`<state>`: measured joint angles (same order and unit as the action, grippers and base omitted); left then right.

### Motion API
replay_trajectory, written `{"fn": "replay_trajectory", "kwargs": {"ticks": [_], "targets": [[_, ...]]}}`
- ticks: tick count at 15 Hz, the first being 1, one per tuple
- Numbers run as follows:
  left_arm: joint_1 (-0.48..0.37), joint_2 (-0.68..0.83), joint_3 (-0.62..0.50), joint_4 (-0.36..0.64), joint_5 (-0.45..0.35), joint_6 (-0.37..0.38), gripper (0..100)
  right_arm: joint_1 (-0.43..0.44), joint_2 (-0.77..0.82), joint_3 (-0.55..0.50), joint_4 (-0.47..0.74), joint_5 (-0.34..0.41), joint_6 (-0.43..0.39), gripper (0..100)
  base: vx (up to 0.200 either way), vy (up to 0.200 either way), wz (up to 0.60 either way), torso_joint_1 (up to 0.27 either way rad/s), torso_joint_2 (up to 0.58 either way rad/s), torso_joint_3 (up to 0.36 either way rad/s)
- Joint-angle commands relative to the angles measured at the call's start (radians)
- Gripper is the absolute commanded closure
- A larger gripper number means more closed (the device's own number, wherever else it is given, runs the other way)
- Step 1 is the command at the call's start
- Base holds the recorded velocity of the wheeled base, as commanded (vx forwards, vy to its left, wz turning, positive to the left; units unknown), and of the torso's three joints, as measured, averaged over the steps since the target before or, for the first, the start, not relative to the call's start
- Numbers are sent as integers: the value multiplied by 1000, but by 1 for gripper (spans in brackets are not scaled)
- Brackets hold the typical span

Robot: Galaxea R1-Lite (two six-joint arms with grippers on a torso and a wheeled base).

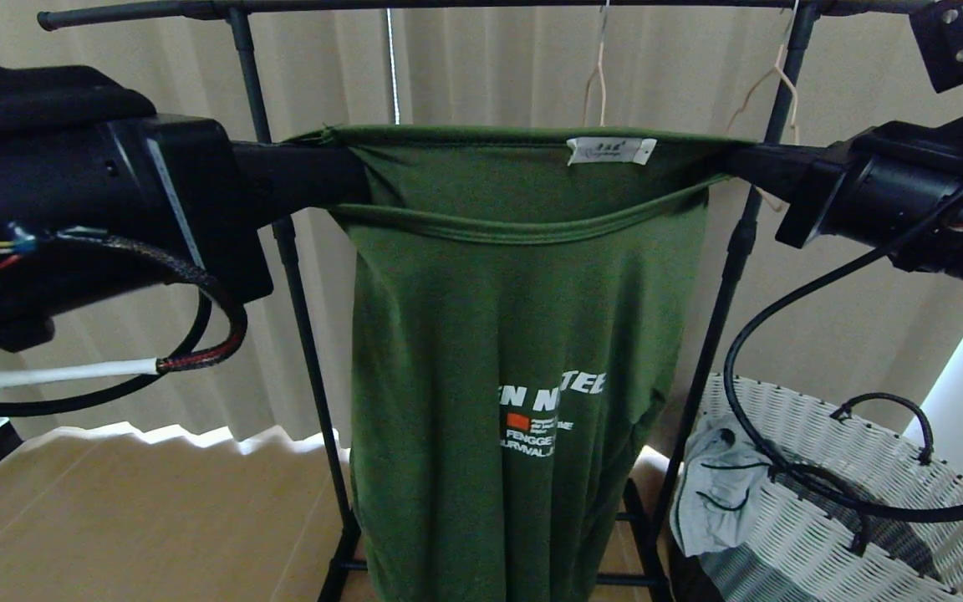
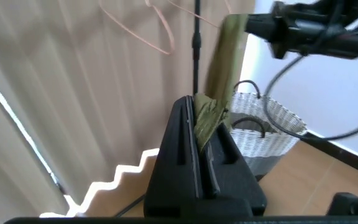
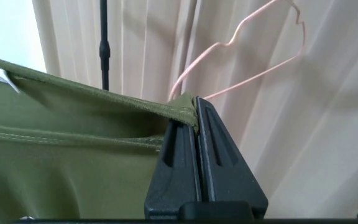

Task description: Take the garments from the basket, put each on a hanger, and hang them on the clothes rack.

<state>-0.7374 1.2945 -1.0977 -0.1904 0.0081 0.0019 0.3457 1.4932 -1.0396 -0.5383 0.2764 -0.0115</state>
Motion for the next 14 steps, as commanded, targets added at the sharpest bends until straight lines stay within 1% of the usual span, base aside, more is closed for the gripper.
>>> {"fn": "replay_trajectory", "kwargs": {"ticks": [1, 3, 5, 7, 11, 14], "targets": [[59, 49, -16, -1, 1, 0, 100, -1, -36, 3, 9, 0, -1, 100, 0, 0, 0, 0, 0, 0], [148, 123, -54, -9, 4, -2, 100, -2, -125, 12, 93, 0, -1, 100, 0, 0, 0, 0, 0, 0], [190, 180, -82, -32, 6, 0, 100, -2, -189, 36, 144, 0, -1, 100, 0, 0, 0, 0, 0, 0], [201, 201, -82, -52, 7, -2, 100, -2, -217, 79, 152, 0, -1, 100, 0, 0, 0, 0, 0, 0], [199, 204, -84, -53, 6, 1, 100, -2, -222, 87, 152, 0, -1, 100, 0, 0, 0, 0, 0, 0], [202, 244, -119, -53, 6, 23, 100, -2, -261, 90, 155, 1, -2, 100, 0, 0, 0, 0, 0, 0]]}}
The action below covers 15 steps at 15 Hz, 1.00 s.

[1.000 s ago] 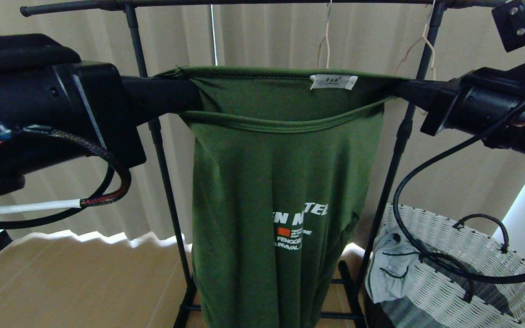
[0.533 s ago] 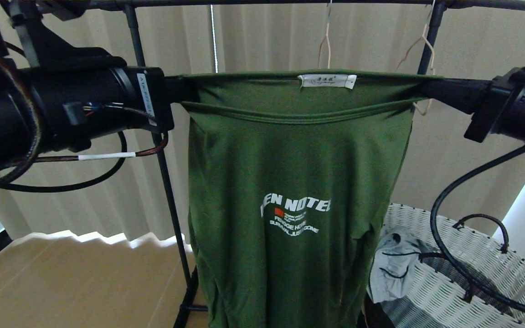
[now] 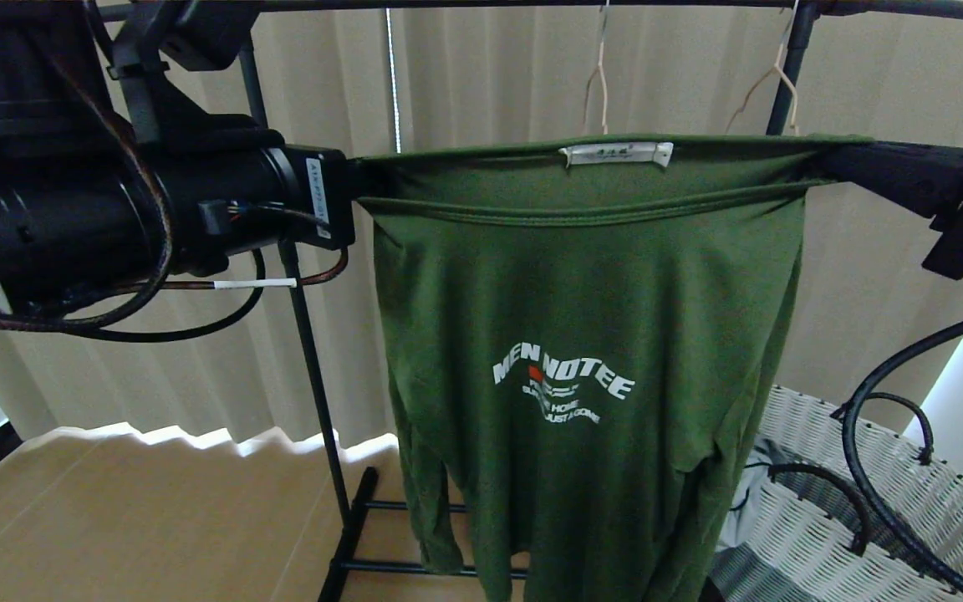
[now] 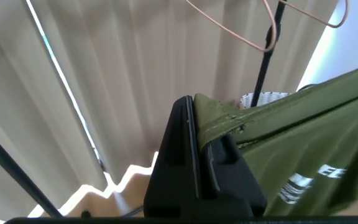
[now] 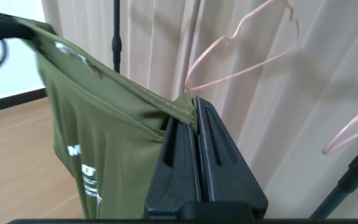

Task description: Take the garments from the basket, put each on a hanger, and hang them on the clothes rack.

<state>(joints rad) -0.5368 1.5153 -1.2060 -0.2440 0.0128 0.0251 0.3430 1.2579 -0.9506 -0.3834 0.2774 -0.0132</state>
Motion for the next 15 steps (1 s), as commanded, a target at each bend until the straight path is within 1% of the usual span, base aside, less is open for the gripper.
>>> {"fn": "replay_trajectory", "kwargs": {"ticks": [1, 3, 4, 5, 6, 7, 9, 10, 13, 15], "targets": [[14, 69, -61, 0, 4, 26, 100, 2, -55, 13, 6, 2, -1, 100, 0, 0, 0, 0, 0, 0], [18, 128, -141, 2, 7, 32, 100, 7, -101, 29, 47, 8, -2, 100, 0, 0, 0, 0, 0, 0], [20, 172, -193, 5, 9, 32, 100, 37, -141, 33, 97, 11, -2, 100, 0, 0, 0, 0, 0, 0], [21, 183, -201, 5, 10, 32, 100, 51, -152, 35, 109, 9, -2, 100, 0, 0, 0, 0, 0, 0], [23, 212, -221, 2, 18, 32, 100, 90, -184, 55, 136, 9, -2, 100, 0, 0, 0, 0, 0, 0], [24, 236, -242, 2, 18, 32, 100, 105, -201, 75, 138, 9, -4, 100, 0, 0, 0, 0, 0, 0], [34, 267, -282, 5, 21, 32, 100, 113, -210, 92, 138, 9, -5, 100, 0, 0, 0, 0, 0, 0], [35, 272, -287, 5, 21, 32, 100, 113, -210, 98, 138, 9, -5, 100, 0, 0, 0, 0, 0, 0], [34, 269, -280, 3, 56, 32, 100, 113, -212, 107, 138, 8, -5, 100, 0, 0, 0, 0, 0, 0], [23, 224, -245, 12, 62, 26, 100, 111, -202, 99, 136, 6, -5, 100, 0, 0, 0, 0, 0, 0]]}}
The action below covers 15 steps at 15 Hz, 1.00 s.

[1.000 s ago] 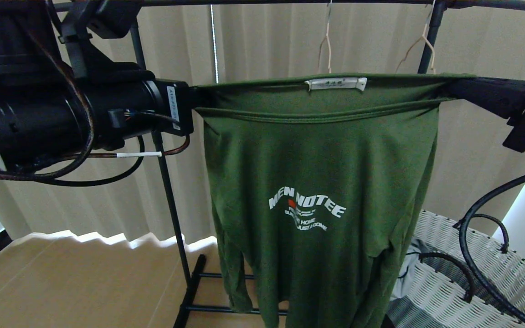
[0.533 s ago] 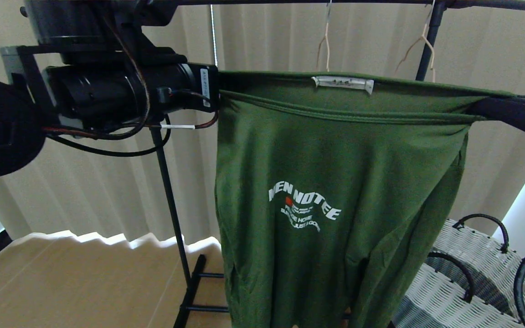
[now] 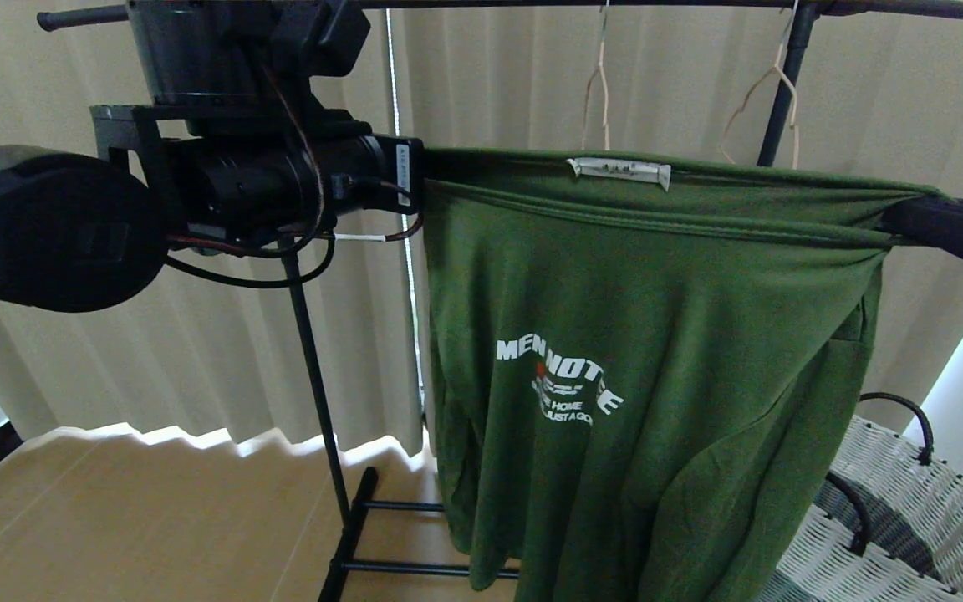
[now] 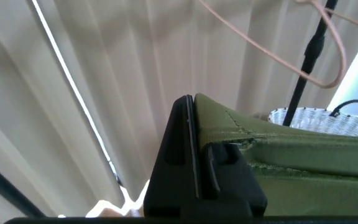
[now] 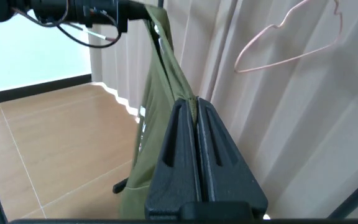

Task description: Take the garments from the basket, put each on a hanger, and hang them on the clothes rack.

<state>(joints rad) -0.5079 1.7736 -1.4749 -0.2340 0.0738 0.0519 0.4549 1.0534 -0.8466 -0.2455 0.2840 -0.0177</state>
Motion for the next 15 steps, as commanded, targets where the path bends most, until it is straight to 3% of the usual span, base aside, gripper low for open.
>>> {"fn": "replay_trajectory", "kwargs": {"ticks": [1, 6, 9, 12, 15], "targets": [[-20, -76, 59, 15, 0, -1, 100, -4, 20, -16, -8, 0, -1, 100, 0, 0, 0, 0, 0, 0], [-38, -281, 146, 131, -9, -1, 100, -59, 186, -141, -52, -5, 1, 100, 0, 0, 0, 0, 0, 0], [-107, -385, 160, 222, -9, -1, 100, -65, 266, -187, -86, -6, 2, 100, 0, 0, 0, 0, 0, 0], [-147, -385, 248, 216, -8, -32, 100, -65, 269, -172, -87, -6, 2, 100, 0, 0, 0, 0, 0, 0], [-156, -382, 232, 176, -8, -38, 100, -67, 260, -164, -87, -6, 2, 100, 0, 0, 0, 0, 0, 0]]}}
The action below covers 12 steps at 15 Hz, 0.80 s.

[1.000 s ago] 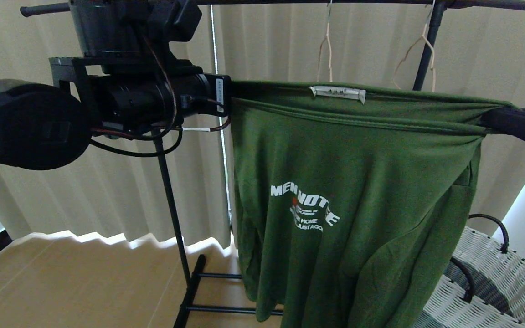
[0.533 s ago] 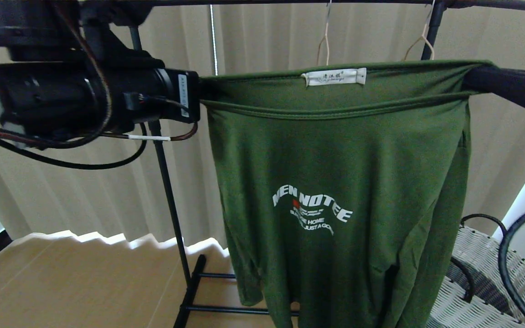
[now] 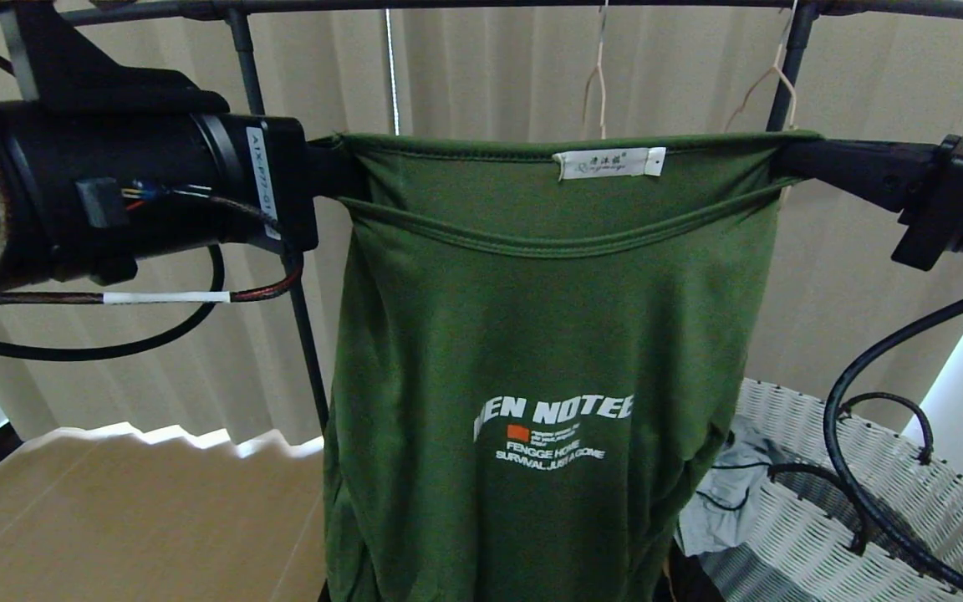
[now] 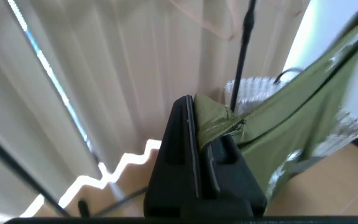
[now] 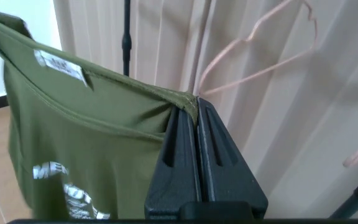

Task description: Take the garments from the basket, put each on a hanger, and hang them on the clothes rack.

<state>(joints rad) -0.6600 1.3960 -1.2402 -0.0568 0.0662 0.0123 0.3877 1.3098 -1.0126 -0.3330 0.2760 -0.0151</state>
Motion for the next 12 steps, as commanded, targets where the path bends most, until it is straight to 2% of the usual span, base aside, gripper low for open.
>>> {"fn": "replay_trajectory", "kwargs": {"ticks": [1, 4, 12], "targets": [[-4, -6, 1, -1, 0, 1, 100, 0, 3, 3, 0, 0, 0, 100, 0, 0, 0, 0, 0, 0], [-3, -8, 13, -1, 3, 1, 100, 2, 11, 34, -1, 0, -2, 100, 0, 0, 0, 0, 0, 0], [-3, -3, 5, -3, 1, 8, 100, 0, 5, 28, 5, -1, -3, 100, 0, 0, 0, 0, 0, 0]]}}
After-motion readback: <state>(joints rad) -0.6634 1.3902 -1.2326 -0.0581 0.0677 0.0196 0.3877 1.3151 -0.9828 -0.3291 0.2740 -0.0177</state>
